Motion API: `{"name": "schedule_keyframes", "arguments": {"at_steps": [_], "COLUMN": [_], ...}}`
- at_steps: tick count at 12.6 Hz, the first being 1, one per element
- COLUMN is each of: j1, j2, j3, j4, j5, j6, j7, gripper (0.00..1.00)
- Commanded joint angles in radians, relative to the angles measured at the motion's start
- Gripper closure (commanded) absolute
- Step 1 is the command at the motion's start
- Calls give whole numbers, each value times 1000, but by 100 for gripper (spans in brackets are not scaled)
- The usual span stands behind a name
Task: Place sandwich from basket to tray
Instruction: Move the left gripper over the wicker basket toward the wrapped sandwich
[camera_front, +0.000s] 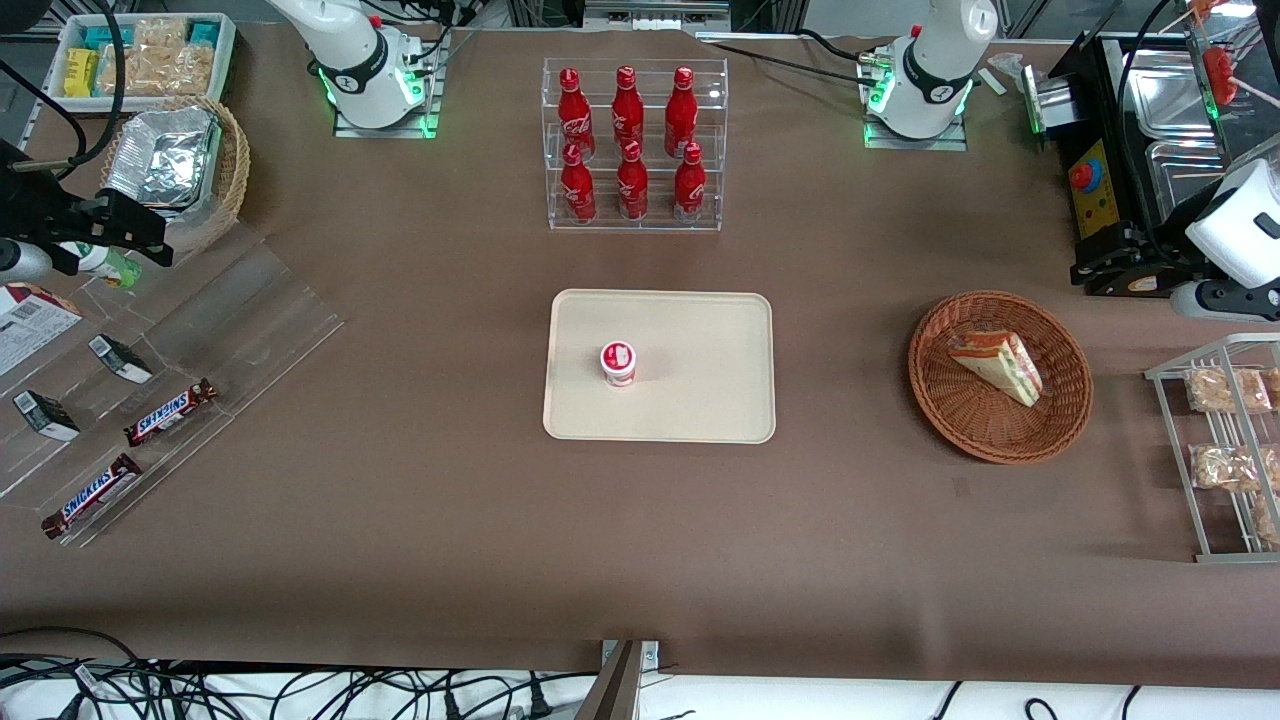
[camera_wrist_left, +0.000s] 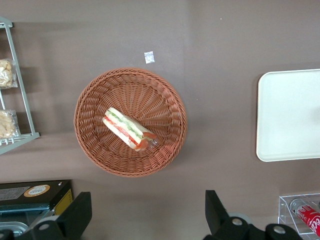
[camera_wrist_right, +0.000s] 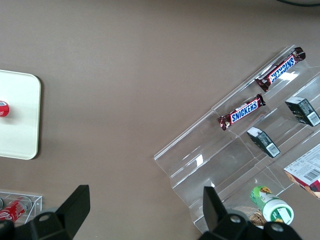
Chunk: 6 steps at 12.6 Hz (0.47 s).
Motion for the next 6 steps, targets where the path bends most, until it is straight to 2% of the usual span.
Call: {"name": "schedule_keyframes", "arguments": {"at_steps": [1,6], "j1": [-11,-5], "j2": [6,42], "j3": [10,20], "j4": [12,9], "j5": [14,17], "j6": [-11,17], "j7": [8,-64], "gripper": [0,0]}}
